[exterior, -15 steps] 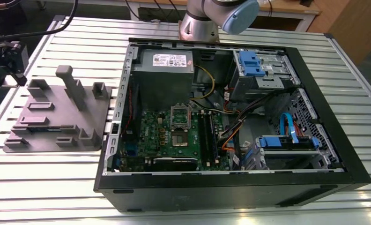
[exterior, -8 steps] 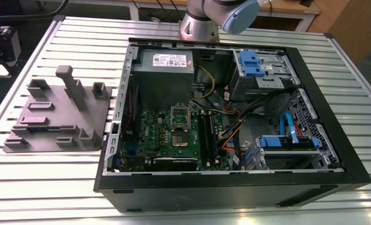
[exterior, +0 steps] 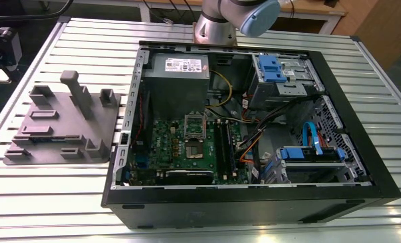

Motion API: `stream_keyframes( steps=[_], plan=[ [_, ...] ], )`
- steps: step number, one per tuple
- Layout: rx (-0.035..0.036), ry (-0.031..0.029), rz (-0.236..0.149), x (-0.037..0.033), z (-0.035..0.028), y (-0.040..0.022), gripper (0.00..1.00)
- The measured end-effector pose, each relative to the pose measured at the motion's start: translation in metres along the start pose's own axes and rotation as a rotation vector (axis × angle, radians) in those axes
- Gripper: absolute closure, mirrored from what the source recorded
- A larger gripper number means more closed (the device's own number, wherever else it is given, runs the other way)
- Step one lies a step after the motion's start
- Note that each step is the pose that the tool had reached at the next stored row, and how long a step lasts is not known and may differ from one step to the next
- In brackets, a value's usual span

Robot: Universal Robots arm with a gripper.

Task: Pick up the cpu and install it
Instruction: 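Pick up the cpu and move it towards the insertion slot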

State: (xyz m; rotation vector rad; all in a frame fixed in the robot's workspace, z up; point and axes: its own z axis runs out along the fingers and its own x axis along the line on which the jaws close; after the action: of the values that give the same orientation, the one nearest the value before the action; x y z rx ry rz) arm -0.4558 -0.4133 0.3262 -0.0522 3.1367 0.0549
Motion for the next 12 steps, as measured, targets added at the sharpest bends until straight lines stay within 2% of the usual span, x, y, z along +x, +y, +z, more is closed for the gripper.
stream_keyframes(
  steps=[12],
  plan=[
    [0.0000, 0.0000, 0.000, 0.0000, -0.0003, 0.0000, 0.53]
  ],
)
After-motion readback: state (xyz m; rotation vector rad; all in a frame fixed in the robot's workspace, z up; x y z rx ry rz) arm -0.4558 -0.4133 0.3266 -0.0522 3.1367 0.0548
